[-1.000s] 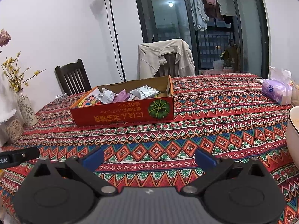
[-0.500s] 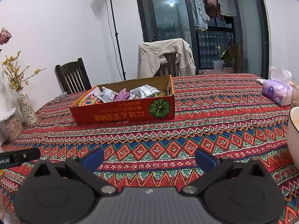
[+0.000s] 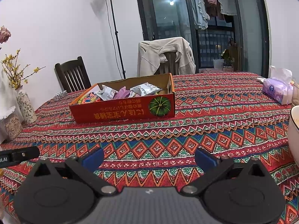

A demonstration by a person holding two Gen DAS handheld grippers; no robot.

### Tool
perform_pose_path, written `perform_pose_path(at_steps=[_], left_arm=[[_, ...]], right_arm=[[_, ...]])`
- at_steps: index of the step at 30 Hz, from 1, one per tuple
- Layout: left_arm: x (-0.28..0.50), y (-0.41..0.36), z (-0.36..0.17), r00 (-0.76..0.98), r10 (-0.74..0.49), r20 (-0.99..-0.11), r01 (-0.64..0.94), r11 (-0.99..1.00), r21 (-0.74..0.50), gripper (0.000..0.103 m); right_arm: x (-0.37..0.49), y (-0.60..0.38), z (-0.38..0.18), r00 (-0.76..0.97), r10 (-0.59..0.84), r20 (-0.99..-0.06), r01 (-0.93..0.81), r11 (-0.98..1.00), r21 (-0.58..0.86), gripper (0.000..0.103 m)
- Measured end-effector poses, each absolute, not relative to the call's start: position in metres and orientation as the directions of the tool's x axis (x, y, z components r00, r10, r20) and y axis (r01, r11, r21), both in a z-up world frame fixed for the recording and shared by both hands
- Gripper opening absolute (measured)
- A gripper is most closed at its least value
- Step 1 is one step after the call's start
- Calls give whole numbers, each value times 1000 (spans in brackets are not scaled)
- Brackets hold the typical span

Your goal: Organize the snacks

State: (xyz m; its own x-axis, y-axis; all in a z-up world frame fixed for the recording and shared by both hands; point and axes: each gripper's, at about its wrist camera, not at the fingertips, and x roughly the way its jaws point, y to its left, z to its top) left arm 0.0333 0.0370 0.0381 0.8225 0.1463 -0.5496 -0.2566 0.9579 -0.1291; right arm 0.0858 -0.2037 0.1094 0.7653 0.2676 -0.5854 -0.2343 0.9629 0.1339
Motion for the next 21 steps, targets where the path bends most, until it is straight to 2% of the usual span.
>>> perform_pose_path(at_steps=[21], left_arm=[[35,42,32,805,159,-572,-277,953,-124,103]], right_arm=[[86,-202,101,758,264,-597,-234,964,129,103]])
